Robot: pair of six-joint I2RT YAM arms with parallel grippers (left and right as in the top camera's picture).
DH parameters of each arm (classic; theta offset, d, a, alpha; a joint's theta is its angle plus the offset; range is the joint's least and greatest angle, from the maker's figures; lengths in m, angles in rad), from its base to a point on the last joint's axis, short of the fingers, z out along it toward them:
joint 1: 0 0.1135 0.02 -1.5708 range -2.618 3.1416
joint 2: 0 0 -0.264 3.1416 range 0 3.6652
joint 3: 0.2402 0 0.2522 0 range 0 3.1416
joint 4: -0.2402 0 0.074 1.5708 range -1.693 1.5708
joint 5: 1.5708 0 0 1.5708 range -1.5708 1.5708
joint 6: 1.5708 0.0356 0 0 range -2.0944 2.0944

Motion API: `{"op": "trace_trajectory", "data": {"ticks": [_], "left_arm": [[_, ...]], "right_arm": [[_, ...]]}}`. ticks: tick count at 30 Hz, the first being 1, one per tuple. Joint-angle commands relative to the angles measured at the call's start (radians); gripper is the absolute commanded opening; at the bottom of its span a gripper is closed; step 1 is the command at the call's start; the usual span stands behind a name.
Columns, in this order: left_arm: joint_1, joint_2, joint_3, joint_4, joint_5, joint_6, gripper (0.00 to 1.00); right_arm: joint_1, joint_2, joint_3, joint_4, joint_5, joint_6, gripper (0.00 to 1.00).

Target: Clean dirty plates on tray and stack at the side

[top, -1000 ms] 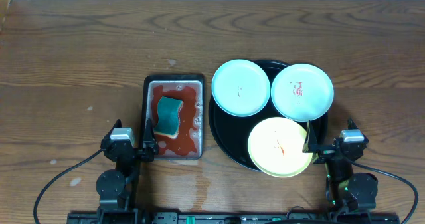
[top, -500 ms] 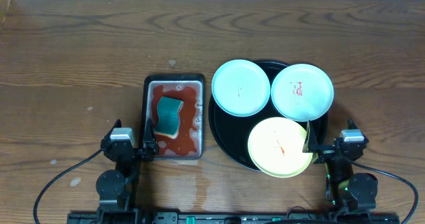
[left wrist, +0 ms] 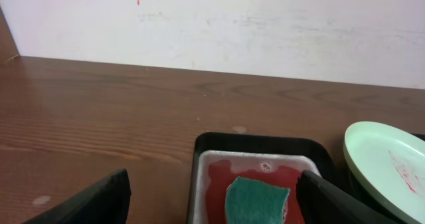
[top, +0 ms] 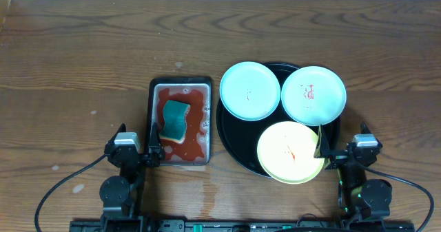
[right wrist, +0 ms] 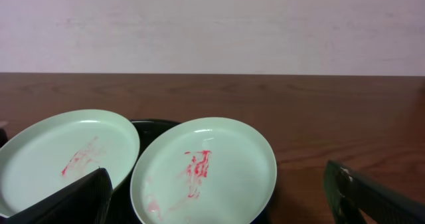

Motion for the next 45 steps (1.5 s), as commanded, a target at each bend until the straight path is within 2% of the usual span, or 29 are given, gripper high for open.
{"op": "trace_trajectory", "data": {"ticks": [1, 30, 32, 35, 38, 45], "left_arm": [[0.003, -0.005, -0.011, -0.042, 0.011, 0.01, 0.8], [0.003, -0.005, -0.011, -0.042, 0.011, 0.009, 0.8], [0.003, -0.005, -0.011, -0.041, 0.011, 0.009, 0.8], [0.003, -0.005, -0.006, -0.046, 0.031, -0.055, 0.8], [0.003, -0.002, 0.027, -0.115, 0.037, -0.116, 0.8], [0.003, 0.074, 0.187, -0.312, 0.037, -0.122, 0.8]], "right_arm": [[-0.003, -0.005, -0.001, -0.005, -0.005, -0.011, 0.99], [-0.003, -0.005, -0.001, 0.003, -0.006, -0.01, 0.99], [-0.003, -0.005, -0.001, 0.006, -0.048, -0.003, 0.99], [-0.003, -0.005, -0.001, 0.007, -0.121, -0.003, 0.99], [-0.003, -0.005, -0.001, 0.006, -0.138, 0.027, 0.99], [-0.003, 0.024, 0.027, -0.032, -0.135, 0.096, 0.99]]}}
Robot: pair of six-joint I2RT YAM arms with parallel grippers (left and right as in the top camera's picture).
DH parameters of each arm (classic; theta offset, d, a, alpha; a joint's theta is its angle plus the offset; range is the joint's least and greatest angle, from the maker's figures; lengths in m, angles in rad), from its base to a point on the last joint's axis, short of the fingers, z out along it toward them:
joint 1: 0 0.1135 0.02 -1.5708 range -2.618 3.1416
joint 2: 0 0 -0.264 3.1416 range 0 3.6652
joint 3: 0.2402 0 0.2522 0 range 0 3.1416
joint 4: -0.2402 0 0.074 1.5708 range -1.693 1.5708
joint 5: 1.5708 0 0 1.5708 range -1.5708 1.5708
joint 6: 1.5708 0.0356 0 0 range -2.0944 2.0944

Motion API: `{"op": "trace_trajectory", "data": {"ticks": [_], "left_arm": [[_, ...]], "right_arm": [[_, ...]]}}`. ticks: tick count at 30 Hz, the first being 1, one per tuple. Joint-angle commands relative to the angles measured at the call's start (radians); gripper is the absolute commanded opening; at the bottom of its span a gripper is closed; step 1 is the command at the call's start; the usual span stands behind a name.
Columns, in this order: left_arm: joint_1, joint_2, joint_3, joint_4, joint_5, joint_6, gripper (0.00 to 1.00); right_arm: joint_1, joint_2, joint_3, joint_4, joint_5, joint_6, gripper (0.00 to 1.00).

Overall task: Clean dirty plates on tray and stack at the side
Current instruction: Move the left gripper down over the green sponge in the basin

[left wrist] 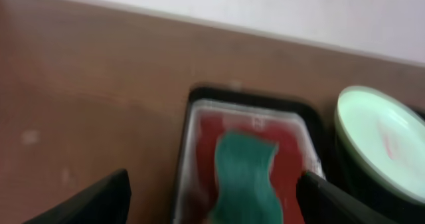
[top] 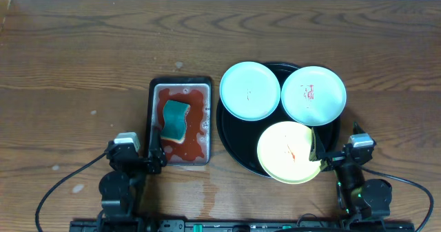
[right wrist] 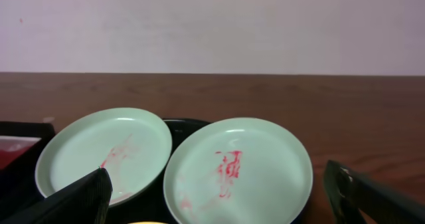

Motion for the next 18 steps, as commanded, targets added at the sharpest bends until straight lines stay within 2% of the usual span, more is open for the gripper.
{"op": "trace_trajectory", "data": {"ticks": [1, 7, 18], "left_arm": [[0.003, 0.057, 0.109, -0.056, 0.017, -0.022, 0.8], [0.003, 0.227, 0.304, -0.202, 0.028, -0.023, 0.8], [0.003, 0.637, 0.71, -0.537, 0.068, -0.022, 0.8]], "right_arm": [[-0.003, 0.033, 0.042, -0.051, -0.022, 0.048, 0.99], [-0.003, 0.197, 0.2, -0.2, -0.022, 0.048, 0.99], [-0.003, 0.7, 0.652, -0.597, -0.048, 0.08, 0.99]]}}
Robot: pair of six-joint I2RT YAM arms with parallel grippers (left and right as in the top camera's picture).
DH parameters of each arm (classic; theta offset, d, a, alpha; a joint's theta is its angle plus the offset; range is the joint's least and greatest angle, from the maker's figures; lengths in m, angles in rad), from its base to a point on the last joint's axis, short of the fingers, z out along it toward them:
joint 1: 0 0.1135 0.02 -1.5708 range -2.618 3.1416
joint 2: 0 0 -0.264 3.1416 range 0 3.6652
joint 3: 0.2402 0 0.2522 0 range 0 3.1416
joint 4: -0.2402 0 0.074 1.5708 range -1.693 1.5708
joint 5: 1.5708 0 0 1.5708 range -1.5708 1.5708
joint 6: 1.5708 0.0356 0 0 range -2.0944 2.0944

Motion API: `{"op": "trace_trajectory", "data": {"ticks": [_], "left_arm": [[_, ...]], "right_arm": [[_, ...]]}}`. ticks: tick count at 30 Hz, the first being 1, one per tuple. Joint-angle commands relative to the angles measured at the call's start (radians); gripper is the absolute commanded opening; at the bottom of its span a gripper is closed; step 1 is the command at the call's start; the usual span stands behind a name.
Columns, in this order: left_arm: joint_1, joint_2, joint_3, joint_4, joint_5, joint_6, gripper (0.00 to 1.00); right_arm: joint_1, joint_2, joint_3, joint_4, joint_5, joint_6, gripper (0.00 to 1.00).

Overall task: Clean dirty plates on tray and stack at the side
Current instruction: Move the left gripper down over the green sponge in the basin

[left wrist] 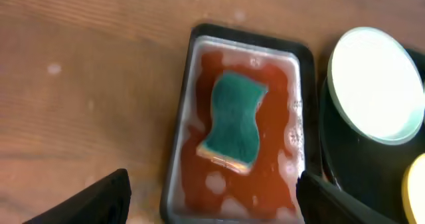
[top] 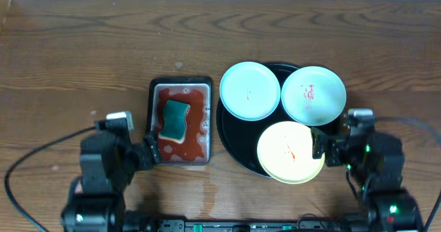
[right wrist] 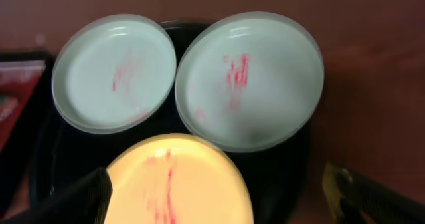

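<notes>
On the round black tray (top: 233,144) sit three dirty plates with red smears: a pale green one (top: 249,90) at the far left, a white one (top: 313,95) at the far right, and a yellow one (top: 290,152) nearest me. All three also show from the right wrist: pale green plate (right wrist: 113,71), white plate (right wrist: 249,78), yellow plate (right wrist: 176,181). My right gripper (right wrist: 216,201) hangs open above the yellow plate's near part. A green sponge (left wrist: 234,117) lies in a basin (left wrist: 178,137) of red soapy water. Above the basin's near end my left gripper (left wrist: 212,204) is open and empty.
The basin (top: 153,122) stands just left of the round tray, almost touching it. Brown wooden table (top: 69,60) stretches left, right and behind both. Cables trail from both arms along the near edge.
Both arms have risen and tipped downward, so each wrist camera now looks down from higher up. The left looks onto the basin, the right onto the plates. Both grippers stayed open.
Both arms rested low at the near edge with open grippers, looking level across the table. Then the left wrist view had tilted toward the sponge and the right view had shifted leftward. Now both grippers hover higher, over basin and yellow plate. Plates and sponge have not moved.
</notes>
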Motion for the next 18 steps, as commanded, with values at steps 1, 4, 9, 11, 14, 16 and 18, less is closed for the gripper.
{"op": "trace_trajectory", "data": {"ticks": [1, 4, 9, 11, 14, 16, 18], "left_arm": [[0.003, 0.105, 0.134, -0.071, 0.046, -0.01, 0.8], [0.003, 0.188, 0.223, -0.174, 0.059, -0.009, 0.8], [0.003, 0.246, 0.246, -0.22, 0.059, -0.009, 0.8], [0.003, 0.258, 0.246, -0.219, 0.059, -0.009, 0.8], [0.003, 0.272, 0.246, -0.208, 0.059, -0.01, 0.8], [0.002, 0.278, 0.246, -0.171, 0.06, -0.01, 0.8], [0.002, 0.283, 0.246, -0.109, 0.083, -0.009, 0.8]], "right_arm": [[-0.003, 0.122, 0.124, -0.075, -0.014, 0.016, 0.99], [-0.003, 0.215, 0.207, -0.146, -0.009, -0.017, 0.99], [-0.003, 0.275, 0.235, -0.153, -0.047, -0.018, 0.99], [-0.003, 0.281, 0.235, -0.15, -0.05, -0.017, 0.99], [-0.003, 0.282, 0.235, -0.138, -0.055, -0.018, 0.99], [-0.003, 0.282, 0.235, -0.137, -0.055, -0.018, 0.99], [-0.003, 0.282, 0.235, -0.137, -0.055, -0.018, 0.99]]}}
